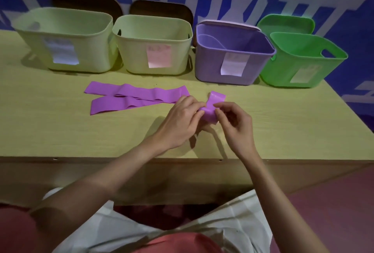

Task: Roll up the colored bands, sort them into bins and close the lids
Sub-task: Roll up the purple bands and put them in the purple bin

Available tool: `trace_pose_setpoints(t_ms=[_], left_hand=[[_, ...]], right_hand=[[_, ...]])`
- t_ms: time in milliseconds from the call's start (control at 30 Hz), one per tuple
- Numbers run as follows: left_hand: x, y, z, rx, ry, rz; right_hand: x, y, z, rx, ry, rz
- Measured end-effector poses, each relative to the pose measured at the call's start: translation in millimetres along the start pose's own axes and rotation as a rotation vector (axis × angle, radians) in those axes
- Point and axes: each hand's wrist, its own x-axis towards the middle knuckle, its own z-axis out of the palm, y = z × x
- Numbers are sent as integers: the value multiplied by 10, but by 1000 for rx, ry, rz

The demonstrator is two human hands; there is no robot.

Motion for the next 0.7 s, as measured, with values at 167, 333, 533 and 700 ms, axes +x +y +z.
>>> trace_pose_setpoints(t_ms=[167, 333, 533, 700], left_hand=[[261, 65, -275, -87, 133, -12], [464, 133, -604, -129, 266, 29], [824, 66, -789, -99, 438, 90], [1195, -130, -848, 61, 587, 167]], right_hand=[[351, -306, -54, 52, -52, -134], [653, -560, 42, 81, -53, -260], [1029, -798, 199, 194, -19, -275], [1339, -918, 322, 214, 4, -271]])
